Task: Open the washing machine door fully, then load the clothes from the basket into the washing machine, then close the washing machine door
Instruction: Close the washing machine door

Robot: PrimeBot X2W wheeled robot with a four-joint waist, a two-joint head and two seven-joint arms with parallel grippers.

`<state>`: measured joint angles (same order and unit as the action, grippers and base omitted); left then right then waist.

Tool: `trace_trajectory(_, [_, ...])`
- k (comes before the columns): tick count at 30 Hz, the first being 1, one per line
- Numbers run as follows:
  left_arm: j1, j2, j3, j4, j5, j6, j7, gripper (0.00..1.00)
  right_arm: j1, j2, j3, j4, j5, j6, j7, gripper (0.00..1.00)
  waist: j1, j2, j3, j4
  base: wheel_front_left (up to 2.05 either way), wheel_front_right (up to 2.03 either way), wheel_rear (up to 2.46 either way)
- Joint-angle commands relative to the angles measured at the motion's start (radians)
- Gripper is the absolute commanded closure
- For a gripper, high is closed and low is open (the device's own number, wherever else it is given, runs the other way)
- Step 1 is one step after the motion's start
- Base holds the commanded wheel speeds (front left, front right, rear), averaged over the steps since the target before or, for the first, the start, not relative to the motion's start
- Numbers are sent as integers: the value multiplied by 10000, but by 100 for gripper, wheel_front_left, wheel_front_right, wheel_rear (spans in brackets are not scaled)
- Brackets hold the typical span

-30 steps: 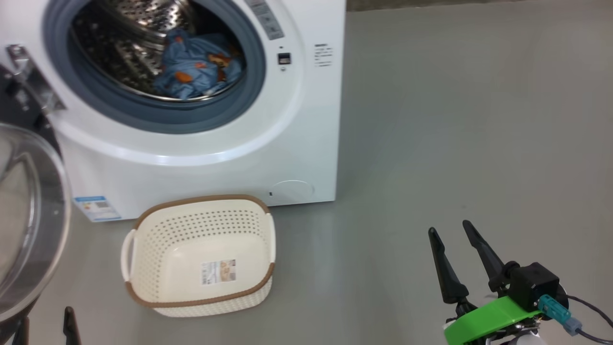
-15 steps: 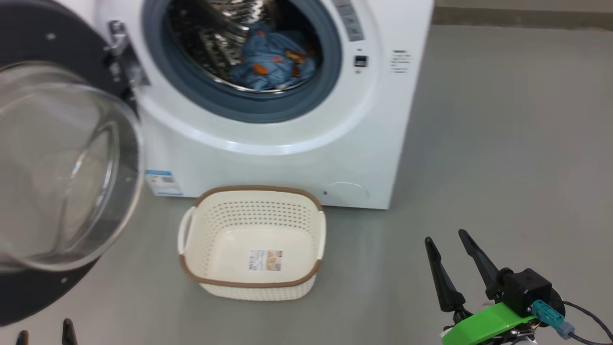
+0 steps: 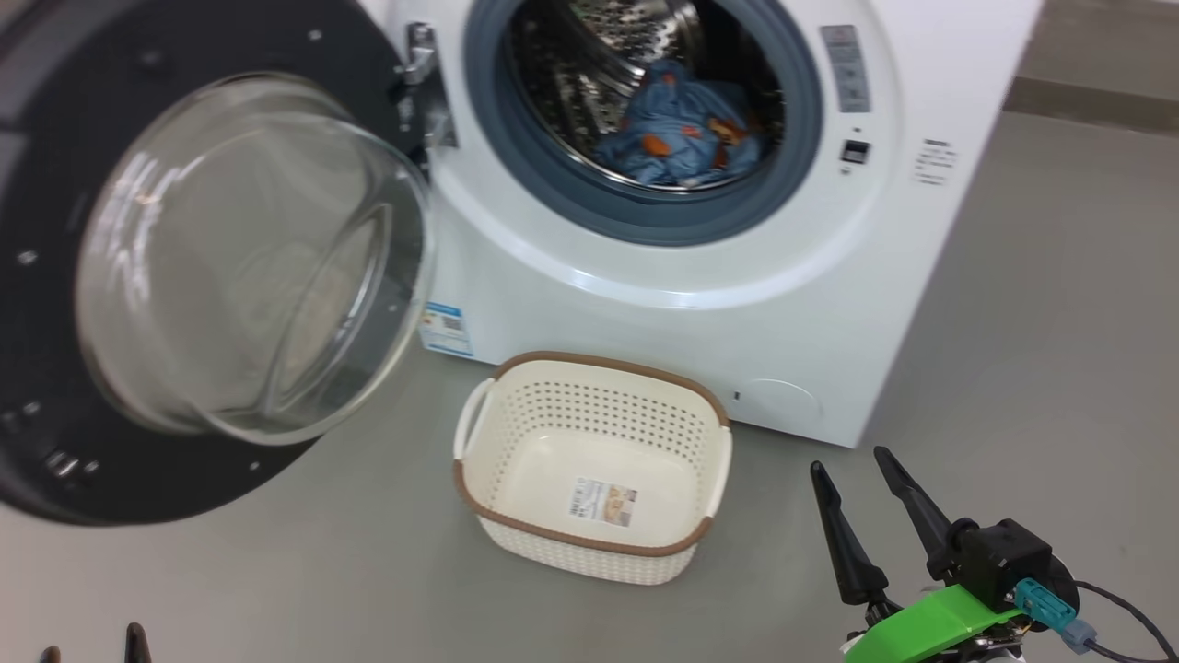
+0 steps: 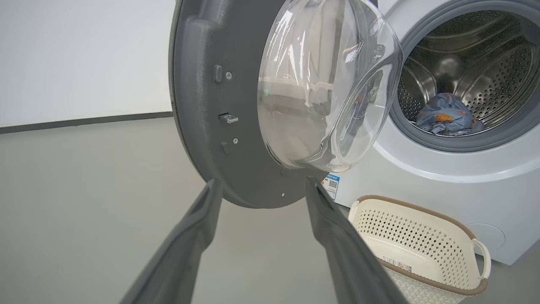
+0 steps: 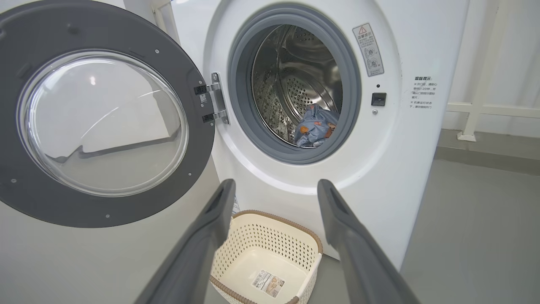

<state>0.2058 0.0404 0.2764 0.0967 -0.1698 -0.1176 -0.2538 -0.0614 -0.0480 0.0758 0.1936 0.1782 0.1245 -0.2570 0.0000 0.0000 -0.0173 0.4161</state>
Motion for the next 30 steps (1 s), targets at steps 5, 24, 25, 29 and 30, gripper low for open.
trace_trajectory(5, [-171,104,325,-69,0,95,-80,0,-285,-22,277,-177,10,62,-48,0,0,0,-139,724,0,0,0])
trace_trajectory(24, [-179,100,607,157,-235,70,-80,0,-512,-22,476,14,-71,62,-48,0,0,0,19,880,0,0,0])
trace_trajectory(25, [-178,100,611,168,-246,69,-80,0,-515,-22,484,25,-73,62,-48,0,0,0,12,877,0,0,0])
trace_trajectory(29, [-177,100,618,212,-287,67,-80,0,-526,-22,508,48,-69,62,-48,0,0,0,-11,862,0,0,0])
trace_trajectory(30, [-177,100,618,212,-287,67,-80,0,-526,-22,508,48,-69,62,-48,0,0,0,-11,862,0,0,0])
